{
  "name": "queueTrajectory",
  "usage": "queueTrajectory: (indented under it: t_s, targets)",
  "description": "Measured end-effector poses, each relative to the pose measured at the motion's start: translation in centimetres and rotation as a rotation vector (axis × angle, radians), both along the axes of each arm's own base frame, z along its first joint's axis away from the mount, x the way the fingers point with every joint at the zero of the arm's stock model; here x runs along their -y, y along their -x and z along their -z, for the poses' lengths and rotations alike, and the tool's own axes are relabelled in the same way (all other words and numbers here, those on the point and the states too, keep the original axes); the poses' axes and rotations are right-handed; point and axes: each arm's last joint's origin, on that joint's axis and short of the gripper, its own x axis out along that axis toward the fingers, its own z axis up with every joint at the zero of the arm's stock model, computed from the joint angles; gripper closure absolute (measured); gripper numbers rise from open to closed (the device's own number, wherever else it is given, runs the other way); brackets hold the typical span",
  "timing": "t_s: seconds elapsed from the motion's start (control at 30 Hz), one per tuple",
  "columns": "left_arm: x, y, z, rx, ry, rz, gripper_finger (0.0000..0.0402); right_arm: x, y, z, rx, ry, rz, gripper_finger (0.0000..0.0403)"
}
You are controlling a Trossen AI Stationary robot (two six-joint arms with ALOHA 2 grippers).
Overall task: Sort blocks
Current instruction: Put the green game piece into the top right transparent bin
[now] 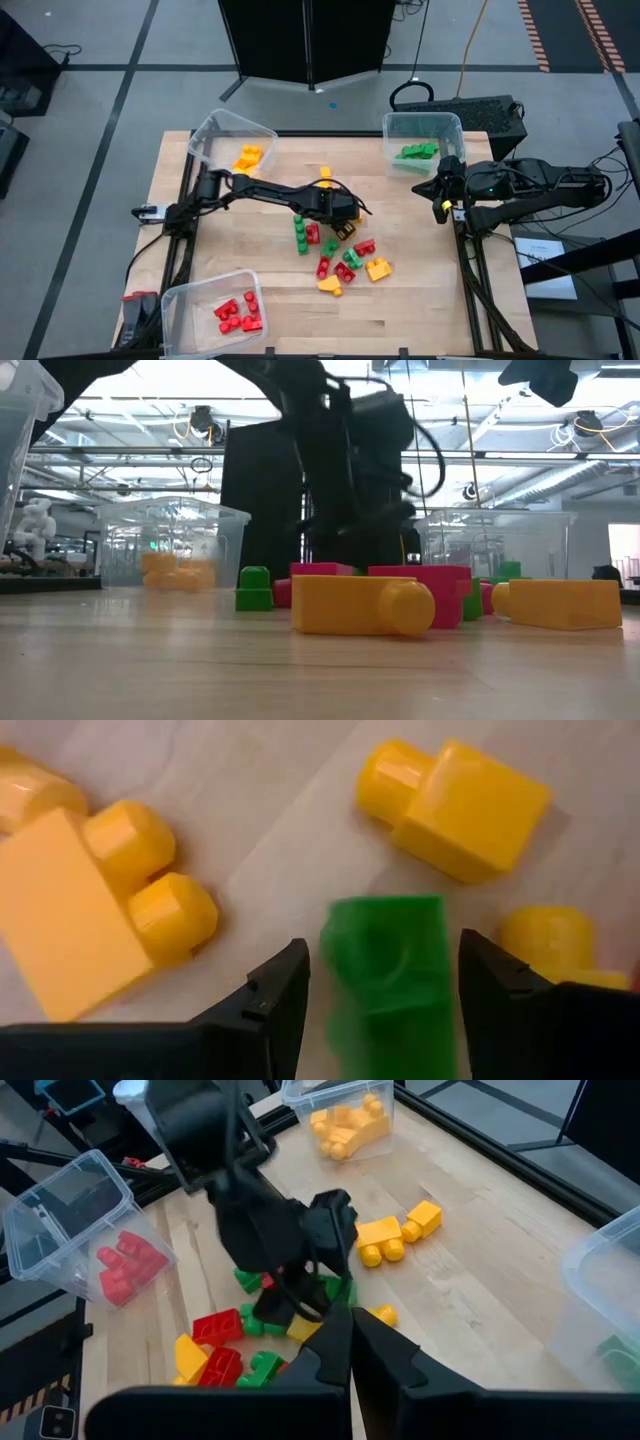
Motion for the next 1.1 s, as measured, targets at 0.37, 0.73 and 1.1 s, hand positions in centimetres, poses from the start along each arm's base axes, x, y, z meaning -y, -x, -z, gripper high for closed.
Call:
queueTrajectory:
  t_s: [0.37, 0.73, 1.1]
  targets:
    - [0.0, 0.1, 0.2, -0.025, 0.001, 0.034, 0.0366, 0.0, 0.0, 0.0, -0.001, 0.003, 0.001, 0.0397]
    - [-0.1, -0.2, -0.4, -0.005, 0.025, 0.042, 0.0391, 0.0, 0.0, 0.0, -0.001, 0.003, 0.003, 0.0397]
    - [-2.5, -2.3, -6.1, 0.173, -0.035, 0.030, 0.0392, 0.0, 0.0, 0.0, -0.003, 0.011, -0.003, 0.0397]
